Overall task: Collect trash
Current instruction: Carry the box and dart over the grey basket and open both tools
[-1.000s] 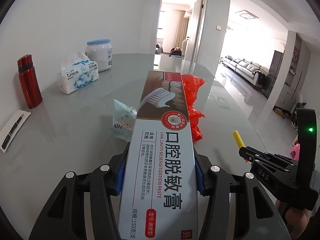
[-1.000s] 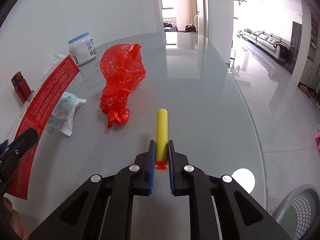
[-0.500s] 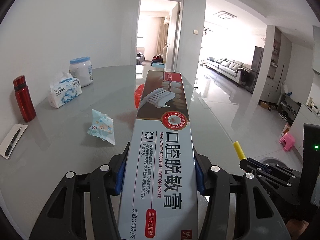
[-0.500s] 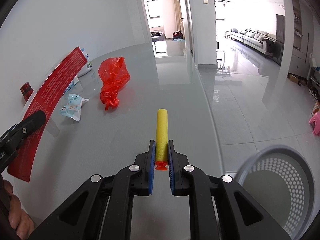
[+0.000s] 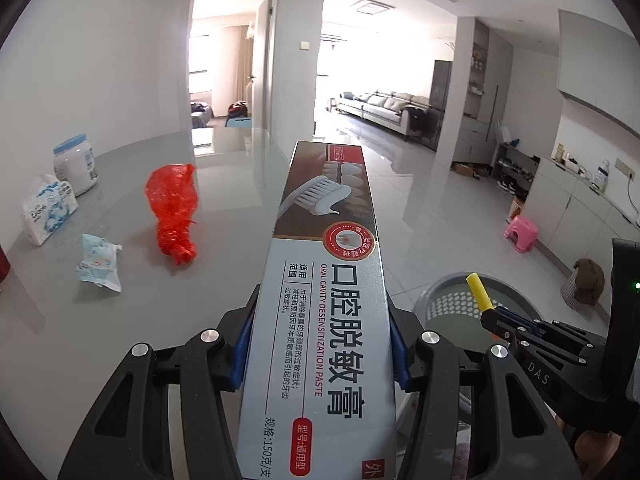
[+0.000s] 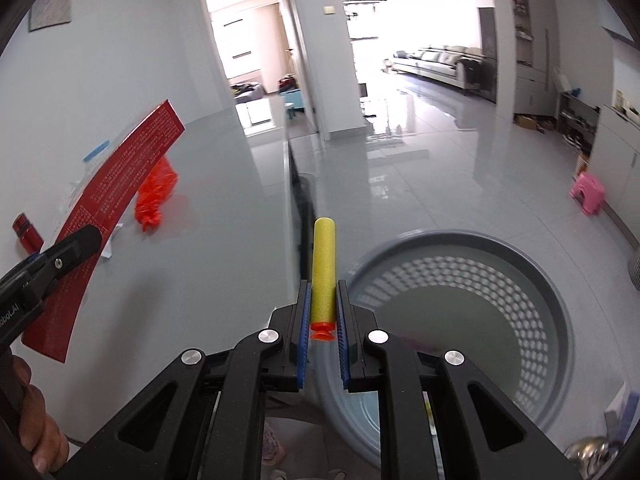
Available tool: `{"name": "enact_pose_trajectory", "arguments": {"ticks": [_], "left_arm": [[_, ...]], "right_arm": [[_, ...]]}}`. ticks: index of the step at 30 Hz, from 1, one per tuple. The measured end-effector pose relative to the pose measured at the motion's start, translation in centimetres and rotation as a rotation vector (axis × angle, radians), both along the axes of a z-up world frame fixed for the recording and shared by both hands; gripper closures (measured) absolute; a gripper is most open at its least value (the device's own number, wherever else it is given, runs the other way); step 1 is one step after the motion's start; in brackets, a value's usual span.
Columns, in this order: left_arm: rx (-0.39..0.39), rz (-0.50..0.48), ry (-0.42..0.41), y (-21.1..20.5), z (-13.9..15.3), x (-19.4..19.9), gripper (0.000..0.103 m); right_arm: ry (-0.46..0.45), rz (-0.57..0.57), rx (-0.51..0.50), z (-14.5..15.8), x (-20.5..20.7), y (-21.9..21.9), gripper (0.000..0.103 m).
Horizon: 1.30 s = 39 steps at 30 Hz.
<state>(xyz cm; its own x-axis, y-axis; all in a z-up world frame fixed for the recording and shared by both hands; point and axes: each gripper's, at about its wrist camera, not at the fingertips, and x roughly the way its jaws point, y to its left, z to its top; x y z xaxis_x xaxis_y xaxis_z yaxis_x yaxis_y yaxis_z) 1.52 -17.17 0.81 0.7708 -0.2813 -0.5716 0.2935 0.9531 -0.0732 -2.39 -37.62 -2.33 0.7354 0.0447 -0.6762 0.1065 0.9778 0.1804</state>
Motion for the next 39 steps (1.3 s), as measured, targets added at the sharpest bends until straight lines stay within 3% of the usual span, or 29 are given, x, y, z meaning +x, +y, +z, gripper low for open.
{"name": "enact_pose_trajectory", "arguments": {"ticks": [13, 23, 39], "left_arm": [[0.040, -0.284, 0.105, -9.0, -3.7, 0.1, 0.051], [0.092, -0.469, 0.197, -14.3, -7.1, 0.3, 0.051], [0.144, -0.507, 0.298, -17.5, -10.3, 2.1, 0.051]], "right_arm": [[0.044, -0.228, 0.023, -1.7, -4.1, -6.9, 0.091], [0.092, -0.342, 0.050, -3.9, -6.3, -9.3, 0.091], [0.136, -0.344, 0.091, -5.7, -4.0, -10.2, 0.091]]}}
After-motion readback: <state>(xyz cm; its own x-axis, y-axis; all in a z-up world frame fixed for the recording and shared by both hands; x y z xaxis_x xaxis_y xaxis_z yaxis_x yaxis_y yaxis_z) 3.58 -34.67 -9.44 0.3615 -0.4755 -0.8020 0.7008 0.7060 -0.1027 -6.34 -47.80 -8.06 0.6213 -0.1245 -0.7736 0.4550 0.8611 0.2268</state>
